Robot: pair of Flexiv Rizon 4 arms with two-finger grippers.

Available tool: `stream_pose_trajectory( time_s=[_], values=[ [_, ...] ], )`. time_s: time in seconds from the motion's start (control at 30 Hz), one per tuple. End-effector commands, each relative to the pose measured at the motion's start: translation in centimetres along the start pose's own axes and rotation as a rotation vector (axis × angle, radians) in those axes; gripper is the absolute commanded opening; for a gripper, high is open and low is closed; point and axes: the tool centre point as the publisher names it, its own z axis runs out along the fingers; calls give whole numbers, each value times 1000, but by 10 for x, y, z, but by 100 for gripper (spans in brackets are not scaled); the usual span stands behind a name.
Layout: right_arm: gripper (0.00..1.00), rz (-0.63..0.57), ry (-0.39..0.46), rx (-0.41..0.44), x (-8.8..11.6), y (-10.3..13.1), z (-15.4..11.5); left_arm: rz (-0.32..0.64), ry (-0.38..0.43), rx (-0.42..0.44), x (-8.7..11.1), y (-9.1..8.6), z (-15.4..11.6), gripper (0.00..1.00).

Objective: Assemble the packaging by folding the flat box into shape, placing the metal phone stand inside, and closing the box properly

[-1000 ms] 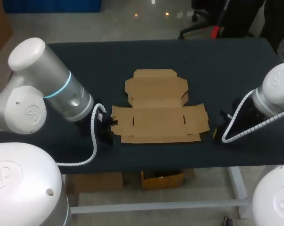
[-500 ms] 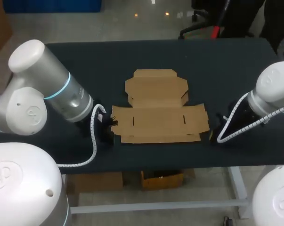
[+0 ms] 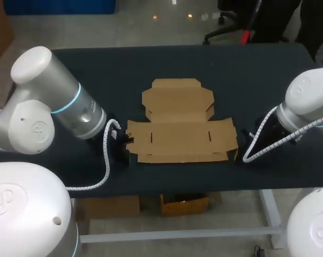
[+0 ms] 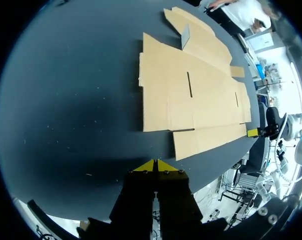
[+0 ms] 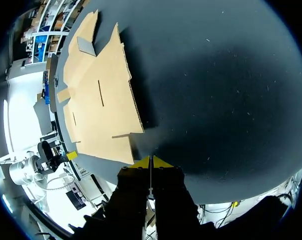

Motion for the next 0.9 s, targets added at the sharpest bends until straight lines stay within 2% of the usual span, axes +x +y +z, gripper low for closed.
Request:
stream_pose_trajectory(
  time_s=[0.03, 0.9],
  values=[
    [0, 0, 7, 10, 1, 2, 2, 1, -9, -5, 3, -2, 4, 0],
    [0, 0, 25, 6, 10, 7, 9, -19, 59, -36, 0, -12, 15, 0]
  ],
)
